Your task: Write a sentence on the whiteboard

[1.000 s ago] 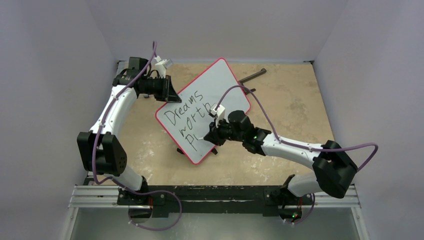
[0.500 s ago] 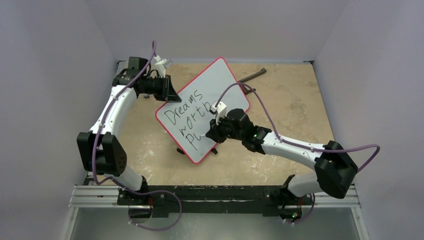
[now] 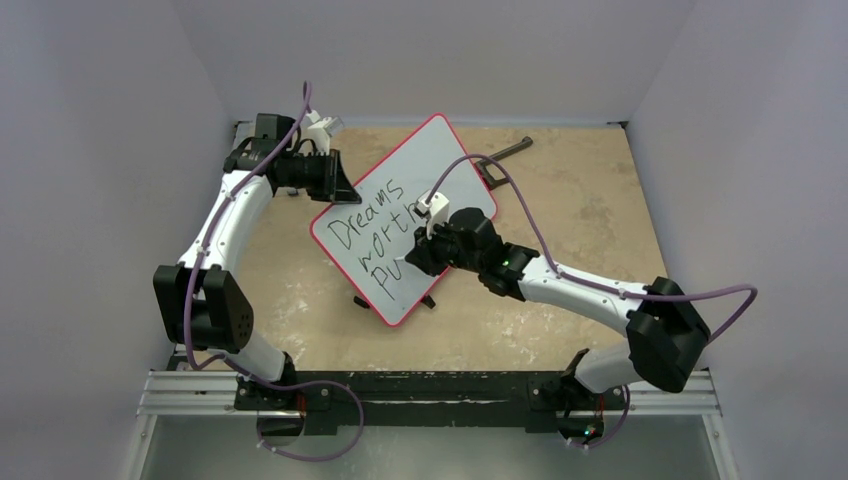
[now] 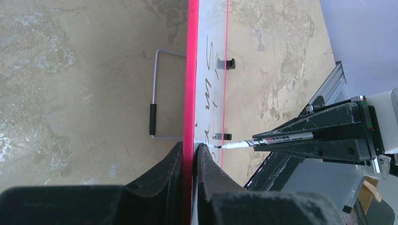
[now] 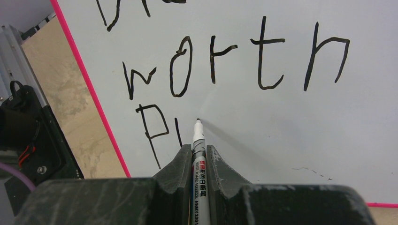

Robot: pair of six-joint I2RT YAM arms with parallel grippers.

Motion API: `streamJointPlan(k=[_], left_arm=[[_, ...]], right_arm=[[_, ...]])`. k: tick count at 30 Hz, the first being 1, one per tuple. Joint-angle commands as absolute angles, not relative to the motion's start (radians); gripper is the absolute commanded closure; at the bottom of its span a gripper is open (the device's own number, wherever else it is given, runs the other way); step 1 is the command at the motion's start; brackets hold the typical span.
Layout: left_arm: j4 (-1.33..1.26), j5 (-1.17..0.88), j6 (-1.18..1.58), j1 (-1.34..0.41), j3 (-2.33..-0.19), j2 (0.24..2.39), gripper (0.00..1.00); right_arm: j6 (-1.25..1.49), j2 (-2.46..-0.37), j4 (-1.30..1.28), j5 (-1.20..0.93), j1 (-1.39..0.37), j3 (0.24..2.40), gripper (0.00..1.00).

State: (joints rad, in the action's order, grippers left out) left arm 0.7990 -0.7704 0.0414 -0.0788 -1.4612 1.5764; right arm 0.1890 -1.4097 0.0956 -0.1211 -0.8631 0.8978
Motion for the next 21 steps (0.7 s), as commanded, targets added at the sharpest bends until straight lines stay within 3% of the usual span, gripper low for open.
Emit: streamJointPlan(k=[1,10,21], left_arm=[[0.75,-0.69,0.021,-0.066,-1.479,1.532,1.0],[0.752,-0.685,0.021,-0.067,-1.482,1.529,1.0],[0.75,-0.695,0.023,-0.066,-1.48,1.527,1.0]], right_arm=[[0.165,-1.405,0.104,-0.086,-0.861,0.887,1.0],[0.194,-1.359,0.116,-0.089,-0.861,0.771,1.0],[0.184,-1.314,0.072,-0.095,-0.861,0.843,1.0]])
